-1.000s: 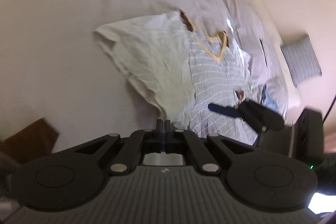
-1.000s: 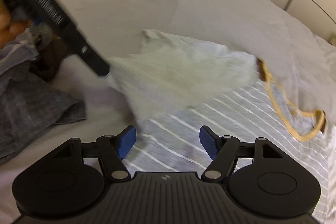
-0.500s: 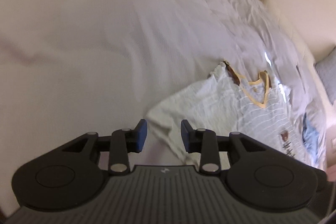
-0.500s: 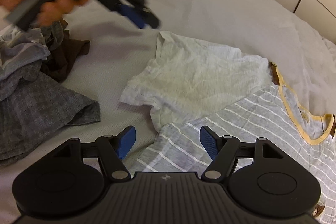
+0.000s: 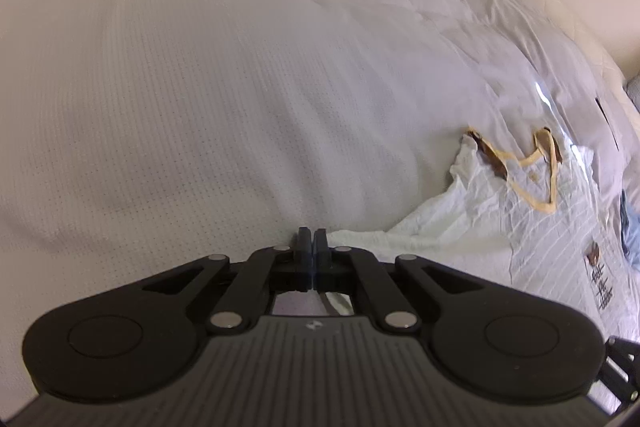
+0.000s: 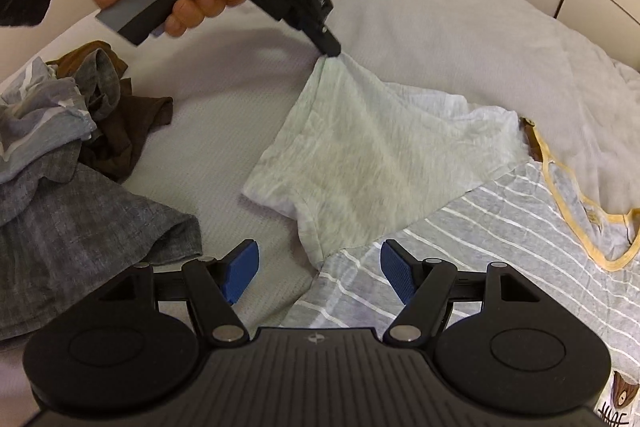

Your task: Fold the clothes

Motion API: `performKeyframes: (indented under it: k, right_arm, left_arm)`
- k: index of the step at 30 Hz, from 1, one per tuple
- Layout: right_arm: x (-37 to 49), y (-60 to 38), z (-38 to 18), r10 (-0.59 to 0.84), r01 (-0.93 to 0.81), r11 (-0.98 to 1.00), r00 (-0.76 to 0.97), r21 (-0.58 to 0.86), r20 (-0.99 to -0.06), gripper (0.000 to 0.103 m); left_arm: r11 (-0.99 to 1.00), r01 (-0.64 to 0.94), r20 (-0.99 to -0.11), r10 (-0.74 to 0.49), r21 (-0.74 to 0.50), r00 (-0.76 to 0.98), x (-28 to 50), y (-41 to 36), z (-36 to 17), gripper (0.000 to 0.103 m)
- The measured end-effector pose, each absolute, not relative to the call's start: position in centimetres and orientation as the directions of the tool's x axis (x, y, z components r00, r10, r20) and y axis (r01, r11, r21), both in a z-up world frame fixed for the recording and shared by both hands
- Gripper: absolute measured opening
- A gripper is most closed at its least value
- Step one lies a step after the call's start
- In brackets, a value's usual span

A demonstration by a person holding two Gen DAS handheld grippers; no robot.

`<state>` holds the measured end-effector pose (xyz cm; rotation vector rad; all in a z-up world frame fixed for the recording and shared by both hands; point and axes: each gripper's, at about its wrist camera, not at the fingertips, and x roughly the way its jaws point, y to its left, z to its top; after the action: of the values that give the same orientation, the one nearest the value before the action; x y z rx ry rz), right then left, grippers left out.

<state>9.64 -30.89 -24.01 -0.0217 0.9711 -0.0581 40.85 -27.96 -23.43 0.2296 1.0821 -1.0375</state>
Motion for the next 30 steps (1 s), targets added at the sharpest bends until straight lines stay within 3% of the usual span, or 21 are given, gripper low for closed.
performKeyframes:
  k: [3, 4, 5, 9, 13, 14, 15, 19, 26, 30]
  right_arm:
    - [9.9, -30.9, -24.0, -0.056, 0.039, 0.998, 0.564, -0.042, -0.824, 0.070]
    - [10.0, -30.9, -24.1, -0.055, 0.036, 0.998, 0.565, -0.042, -0.823, 0.070]
    - [10.0, -30.9, -24.1, -0.053, 0.034, 0.999, 0.565, -0.041, -0.824, 0.070]
    - [10.2, -30.9, -24.2, -0.046, 0.027, 0.999, 0.566, -0.038, -0.823, 0.070]
    - [10.4, -30.9, -24.6, -0.049, 0.033, 0.999, 0.562, -0.036, -0.826, 0.070]
    - [10.5, -30.9, -24.7, -0.050, 0.036, 0.999, 0.560, -0.036, -0.827, 0.070]
    - [10.5, -30.9, -24.7, -0.051, 0.038, 0.999, 0.559, -0.036, -0.827, 0.070]
    - [10.6, -31.1, -24.6, -0.060, 0.038, 0.998, 0.564, -0.047, -0.824, 0.070]
    - [9.9, -31.6, -24.5, -0.071, 0.063, 0.997, 0.562, -0.042, -0.824, 0.070]
    - [9.3, -31.7, -24.6, -0.073, 0.075, 0.996, 0.555, -0.038, -0.829, 0.070]
  left_arm:
    - [0.545, 0.763, -0.810, -0.584, -0.347, 0.049, 41.1, -27.3, -23.6, 0.003]
    - [0.553, 0.747, -0.806, -0.590, -0.370, 0.038, 41.4, -27.2, -23.7, 0.008]
    - [0.560, 0.730, -0.801, -0.598, -0.393, 0.027, 41.6, -27.0, -23.9, 0.019]
    - [0.566, 0.688, -0.792, -0.611, -0.455, -0.022, 42.0, -27.3, -24.5, 0.032]
    - [0.549, 0.708, -0.806, -0.590, -0.444, -0.048, 41.4, -28.6, -25.2, 0.026]
    - [0.545, 0.714, -0.809, -0.585, -0.440, -0.052, 41.2, -29.0, -25.3, 0.005]
    - [0.540, 0.720, -0.812, -0.580, -0.436, -0.056, 41.0, -29.3, -25.5, 0.001]
    - [0.548, 0.734, -0.767, -0.639, -0.403, 0.056, 41.3, -28.4, -24.1, 0.002]
    - [0.580, 0.712, -0.782, -0.619, -0.394, 0.071, 41.6, -26.7, -24.5, 0.006]
    - [0.616, 0.709, -0.768, -0.619, -0.344, 0.165, 40.8, -25.1, -22.8, 0.006]
